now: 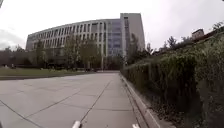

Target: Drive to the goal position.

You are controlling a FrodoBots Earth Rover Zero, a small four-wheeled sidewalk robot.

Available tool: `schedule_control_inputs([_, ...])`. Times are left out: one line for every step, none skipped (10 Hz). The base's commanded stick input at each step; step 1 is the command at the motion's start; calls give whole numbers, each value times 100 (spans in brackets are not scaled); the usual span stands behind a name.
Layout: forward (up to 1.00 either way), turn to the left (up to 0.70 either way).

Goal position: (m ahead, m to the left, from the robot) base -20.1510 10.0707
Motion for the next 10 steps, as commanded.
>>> schedule_control_inputs([6, 0])
schedule_control_inputs([6, 0])
schedule_control_inputs([7, 0])
schedule_control_inputs([7, 0])
schedule_control_inputs([7, 0])
schedule_control_inputs([6, 0])
schedule_control_inputs([6, 0])
schedule_control_inputs([6, 0])
schedule_control_inputs([7, 0])
schedule_control_inputs([7, 0])
